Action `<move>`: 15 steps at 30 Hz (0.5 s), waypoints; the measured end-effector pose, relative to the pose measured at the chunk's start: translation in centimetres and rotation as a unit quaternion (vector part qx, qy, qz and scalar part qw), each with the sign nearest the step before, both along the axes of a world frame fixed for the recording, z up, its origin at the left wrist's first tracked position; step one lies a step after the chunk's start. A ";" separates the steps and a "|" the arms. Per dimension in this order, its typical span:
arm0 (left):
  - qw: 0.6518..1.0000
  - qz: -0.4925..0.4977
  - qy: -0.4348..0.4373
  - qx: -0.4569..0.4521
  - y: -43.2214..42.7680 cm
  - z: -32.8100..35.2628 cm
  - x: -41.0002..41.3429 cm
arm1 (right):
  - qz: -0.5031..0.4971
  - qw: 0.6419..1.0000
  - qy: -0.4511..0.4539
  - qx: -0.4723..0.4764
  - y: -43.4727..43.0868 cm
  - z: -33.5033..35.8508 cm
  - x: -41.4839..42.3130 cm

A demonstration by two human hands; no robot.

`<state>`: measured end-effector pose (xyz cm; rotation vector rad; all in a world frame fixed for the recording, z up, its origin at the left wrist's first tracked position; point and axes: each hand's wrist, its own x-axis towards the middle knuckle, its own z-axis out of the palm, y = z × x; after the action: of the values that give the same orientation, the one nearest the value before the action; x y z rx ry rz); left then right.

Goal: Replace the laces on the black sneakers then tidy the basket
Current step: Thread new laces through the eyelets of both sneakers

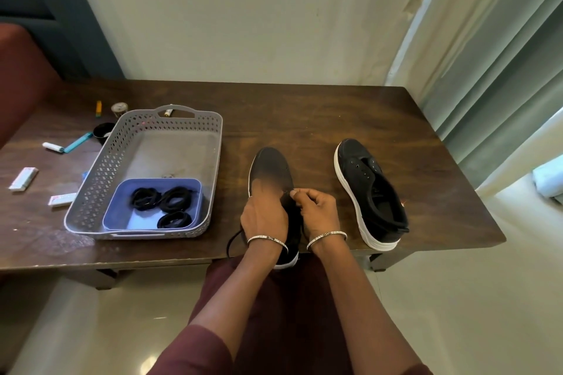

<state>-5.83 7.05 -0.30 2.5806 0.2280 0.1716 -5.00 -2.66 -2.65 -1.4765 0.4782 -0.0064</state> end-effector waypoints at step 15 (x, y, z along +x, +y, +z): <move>0.999 -0.003 -0.024 -0.029 2.3 0.6 0.1 | 0.138 0.955 0.085 -0.250 -0.5 1.8 2.0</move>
<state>-5.72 9.35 0.33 2.5164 0.2054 0.2228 -3.00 -3.17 -0.81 -2.0443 0.4222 0.2384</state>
